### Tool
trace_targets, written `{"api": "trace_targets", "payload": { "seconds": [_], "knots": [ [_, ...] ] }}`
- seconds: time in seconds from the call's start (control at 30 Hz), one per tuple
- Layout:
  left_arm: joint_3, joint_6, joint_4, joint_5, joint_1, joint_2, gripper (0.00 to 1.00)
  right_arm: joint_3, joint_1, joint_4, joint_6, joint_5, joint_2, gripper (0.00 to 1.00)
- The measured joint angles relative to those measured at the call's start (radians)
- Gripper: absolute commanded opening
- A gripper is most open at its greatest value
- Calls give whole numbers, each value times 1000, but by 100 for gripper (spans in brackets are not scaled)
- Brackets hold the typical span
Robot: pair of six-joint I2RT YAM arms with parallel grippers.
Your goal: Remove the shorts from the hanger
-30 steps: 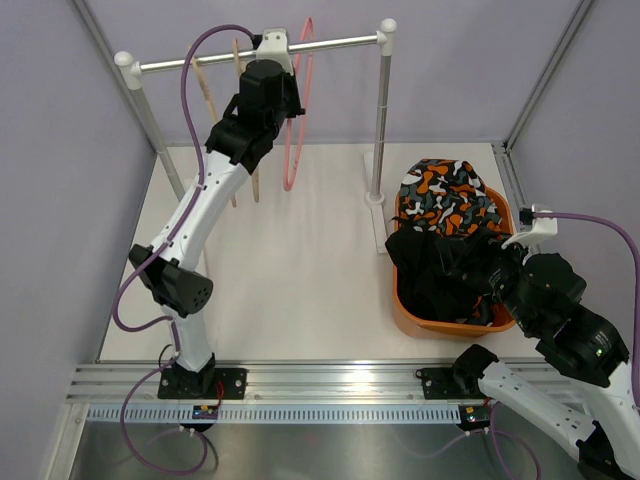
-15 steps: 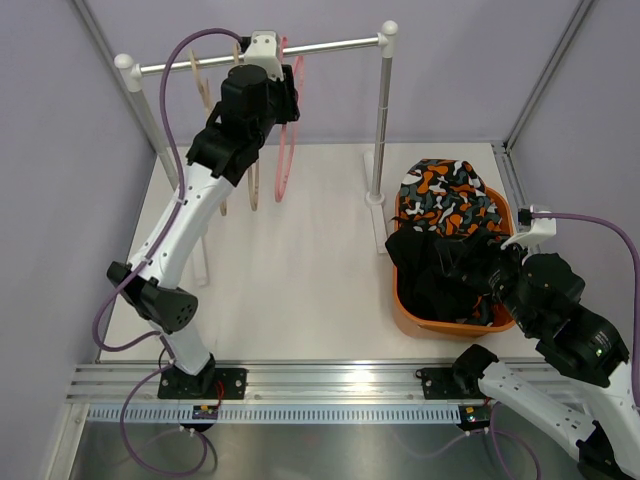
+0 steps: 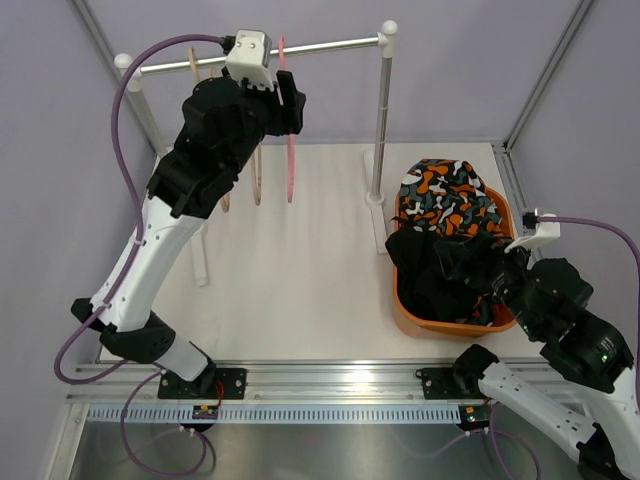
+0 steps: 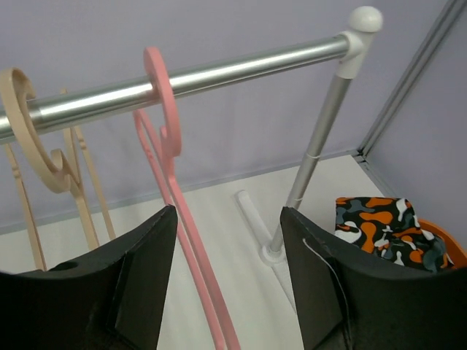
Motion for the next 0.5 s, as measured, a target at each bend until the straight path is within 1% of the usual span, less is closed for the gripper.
{"api": "trace_targets", "payload": {
  "seconds": [0.07, 0.1, 0.2, 0.3, 0.37, 0.5],
  "knots": [
    [-1, 6, -34, -6, -37, -31, 63, 0, 0, 9, -2, -8, -11, 94],
    [-11, 8, -43, -14, -62, -51, 63, 0, 0, 14, -4, -14, -16, 99],
    [-72, 14, -91, -33, -130, -125, 63, -4, 0, 26, -12, -33, -20, 99],
    [-216, 13, -119, -61, -208, -241, 63, -9, 0, 29, -12, -48, -18, 99],
    [-346, 2, -137, -78, -253, -336, 63, -10, 0, 29, -10, -60, -10, 99],
    [-558, -25, -183, -91, -300, -500, 63, -21, 0, 34, -3, -69, 9, 99]
  ]
}}
